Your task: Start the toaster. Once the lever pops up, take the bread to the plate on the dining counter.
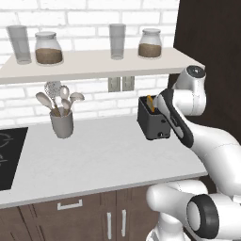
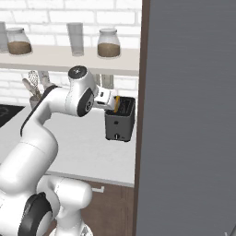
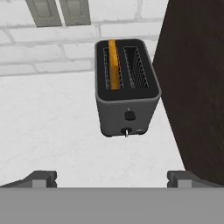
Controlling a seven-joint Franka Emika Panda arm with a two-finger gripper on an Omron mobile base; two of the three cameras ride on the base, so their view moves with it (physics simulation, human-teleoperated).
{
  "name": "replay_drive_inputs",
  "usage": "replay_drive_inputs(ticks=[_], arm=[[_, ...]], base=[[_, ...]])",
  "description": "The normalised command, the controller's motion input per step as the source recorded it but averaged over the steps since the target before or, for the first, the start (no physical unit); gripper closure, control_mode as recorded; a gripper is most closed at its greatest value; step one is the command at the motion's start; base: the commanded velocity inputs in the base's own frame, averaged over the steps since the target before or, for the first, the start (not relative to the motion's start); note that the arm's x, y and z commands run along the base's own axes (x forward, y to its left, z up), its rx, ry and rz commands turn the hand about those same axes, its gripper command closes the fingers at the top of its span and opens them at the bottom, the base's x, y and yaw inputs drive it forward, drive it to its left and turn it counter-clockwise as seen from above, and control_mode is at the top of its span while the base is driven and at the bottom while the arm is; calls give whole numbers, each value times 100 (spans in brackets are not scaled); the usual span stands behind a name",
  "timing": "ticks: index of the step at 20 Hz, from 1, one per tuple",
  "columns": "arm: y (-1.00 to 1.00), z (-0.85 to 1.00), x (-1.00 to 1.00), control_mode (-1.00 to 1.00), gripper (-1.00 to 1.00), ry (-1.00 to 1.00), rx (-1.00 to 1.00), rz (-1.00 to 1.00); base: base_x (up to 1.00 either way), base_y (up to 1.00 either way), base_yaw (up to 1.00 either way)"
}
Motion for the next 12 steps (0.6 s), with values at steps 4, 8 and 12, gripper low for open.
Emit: replay_drive_inputs(ticks=[4,8,12], arm=[[-7,0,0,-100,-100,-5,0,0],[0,-1,0,-100,-100,-6,0,0],[0,-15,5,-100,-100,-8,0,0]], base=[[0,0,0],[0,0,0],[0,0,0]])
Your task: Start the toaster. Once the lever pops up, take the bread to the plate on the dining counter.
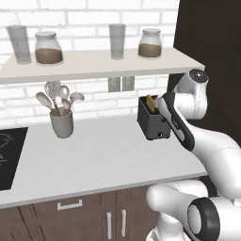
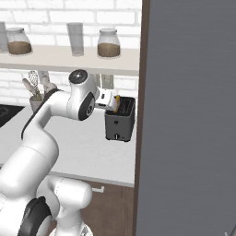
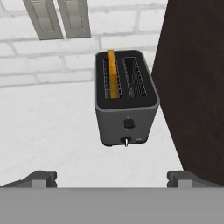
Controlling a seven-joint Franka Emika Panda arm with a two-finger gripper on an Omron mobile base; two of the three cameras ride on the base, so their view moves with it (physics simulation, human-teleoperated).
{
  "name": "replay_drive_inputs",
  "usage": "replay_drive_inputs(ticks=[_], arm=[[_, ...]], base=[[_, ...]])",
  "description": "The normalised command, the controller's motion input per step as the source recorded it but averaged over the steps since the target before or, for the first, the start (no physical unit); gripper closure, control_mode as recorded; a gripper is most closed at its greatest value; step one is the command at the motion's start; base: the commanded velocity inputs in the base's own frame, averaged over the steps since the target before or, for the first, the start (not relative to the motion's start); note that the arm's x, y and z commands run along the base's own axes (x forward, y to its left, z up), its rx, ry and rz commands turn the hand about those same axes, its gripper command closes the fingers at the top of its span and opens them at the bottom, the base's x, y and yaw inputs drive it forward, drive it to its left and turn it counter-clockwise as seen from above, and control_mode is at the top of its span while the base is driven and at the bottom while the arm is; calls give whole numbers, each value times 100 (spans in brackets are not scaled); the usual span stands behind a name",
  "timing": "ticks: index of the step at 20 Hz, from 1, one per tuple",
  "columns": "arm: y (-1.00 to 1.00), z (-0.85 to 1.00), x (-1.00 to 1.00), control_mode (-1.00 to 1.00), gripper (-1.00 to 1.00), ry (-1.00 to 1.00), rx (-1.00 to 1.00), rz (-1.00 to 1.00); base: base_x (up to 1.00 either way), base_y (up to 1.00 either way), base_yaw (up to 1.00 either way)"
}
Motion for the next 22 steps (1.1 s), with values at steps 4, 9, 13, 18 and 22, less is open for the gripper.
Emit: replay_drive_inputs(ticks=[4,9,13,18,22], arm=[[-6,-20,4,-100,-100,-7,2,0],[-6,-19,1,-100,-100,-4,2,0],[-1,-12,3,-100,-100,-1,0,0],[-1,-8,23,-100,-100,0,0,0],[-3,-18,35,-100,-100,0,0,0]], base=[[0,0,0],[0,0,0],[0,0,0],[0,0,0],[0,0,0]])
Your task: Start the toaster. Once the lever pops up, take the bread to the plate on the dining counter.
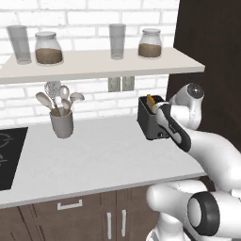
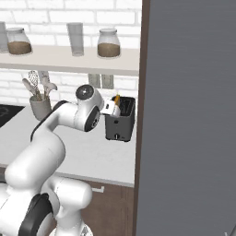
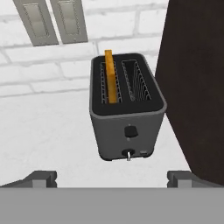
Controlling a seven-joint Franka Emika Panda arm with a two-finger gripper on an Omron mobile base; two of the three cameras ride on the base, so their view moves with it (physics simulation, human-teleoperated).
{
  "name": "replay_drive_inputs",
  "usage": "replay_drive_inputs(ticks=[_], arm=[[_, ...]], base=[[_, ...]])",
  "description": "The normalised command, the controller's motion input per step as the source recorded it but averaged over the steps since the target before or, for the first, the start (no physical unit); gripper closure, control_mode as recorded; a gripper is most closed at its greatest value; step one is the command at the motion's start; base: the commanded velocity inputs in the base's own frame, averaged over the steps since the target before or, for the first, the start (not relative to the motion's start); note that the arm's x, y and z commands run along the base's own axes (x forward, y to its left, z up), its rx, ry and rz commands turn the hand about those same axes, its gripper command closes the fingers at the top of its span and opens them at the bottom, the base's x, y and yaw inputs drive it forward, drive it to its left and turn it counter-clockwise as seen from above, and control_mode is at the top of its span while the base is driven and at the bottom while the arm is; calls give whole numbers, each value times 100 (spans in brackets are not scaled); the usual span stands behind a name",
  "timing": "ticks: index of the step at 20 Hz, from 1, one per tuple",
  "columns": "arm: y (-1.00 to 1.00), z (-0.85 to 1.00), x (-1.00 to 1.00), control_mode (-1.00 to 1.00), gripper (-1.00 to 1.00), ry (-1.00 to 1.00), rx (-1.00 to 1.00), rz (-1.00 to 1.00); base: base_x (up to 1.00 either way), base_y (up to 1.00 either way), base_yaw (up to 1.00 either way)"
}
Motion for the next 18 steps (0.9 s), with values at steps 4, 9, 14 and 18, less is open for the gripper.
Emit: replay_drive_inputs(ticks=[4,9,14,18], arm=[[-12,-23,42,-100,-100,0,2,0],[-7,-20,16,-100,-100,-1,1,0],[0,-2,30,-100,-100,-2,1,0],[0,-1,59,-100,-100,0,0,0]], base=[[0,0,0],[0,0,0],[0,0,0],[0,0,0]])
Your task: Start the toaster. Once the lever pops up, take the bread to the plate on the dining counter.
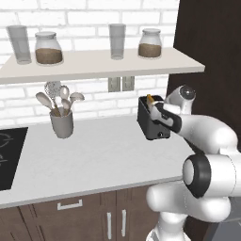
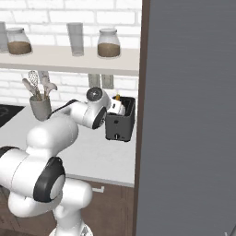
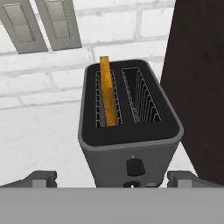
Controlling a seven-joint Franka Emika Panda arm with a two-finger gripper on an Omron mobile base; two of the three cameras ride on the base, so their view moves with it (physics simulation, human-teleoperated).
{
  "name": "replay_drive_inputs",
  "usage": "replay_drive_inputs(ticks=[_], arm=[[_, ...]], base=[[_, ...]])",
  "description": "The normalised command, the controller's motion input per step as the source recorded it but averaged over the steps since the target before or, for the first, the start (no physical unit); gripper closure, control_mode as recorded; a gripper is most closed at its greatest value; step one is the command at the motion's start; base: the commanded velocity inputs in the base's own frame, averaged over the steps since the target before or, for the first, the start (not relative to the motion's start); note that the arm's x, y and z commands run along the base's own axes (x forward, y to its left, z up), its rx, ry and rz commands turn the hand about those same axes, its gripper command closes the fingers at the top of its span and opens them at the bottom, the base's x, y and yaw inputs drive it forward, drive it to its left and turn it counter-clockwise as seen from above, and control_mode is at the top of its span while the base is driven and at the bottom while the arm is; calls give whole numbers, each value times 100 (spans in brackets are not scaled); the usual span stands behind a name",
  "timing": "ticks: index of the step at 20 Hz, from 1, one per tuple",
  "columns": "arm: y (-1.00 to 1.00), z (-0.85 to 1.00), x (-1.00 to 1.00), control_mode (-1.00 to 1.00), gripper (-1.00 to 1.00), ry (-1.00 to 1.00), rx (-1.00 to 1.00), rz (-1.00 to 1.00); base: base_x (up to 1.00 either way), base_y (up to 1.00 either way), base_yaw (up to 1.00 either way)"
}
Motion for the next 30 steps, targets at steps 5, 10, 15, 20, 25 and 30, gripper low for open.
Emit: replay_drive_inputs(ticks=[5,10,15,20,25,30], arm=[[0,-8,56,-100,-100,0,0,0],[0,-21,30,-100,-100,0,0,0],[0,-21,25,-100,-100,0,0,0],[0,-7,29,-100,-100,0,1,0],[0,-4,21,-100,-100,0,1,0],[0,-10,22,-100,-100,0,1,0]], base=[[0,0,0],[0,0,0],[0,0,0],[0,0,0],[0,0,0],[0,0,0]])
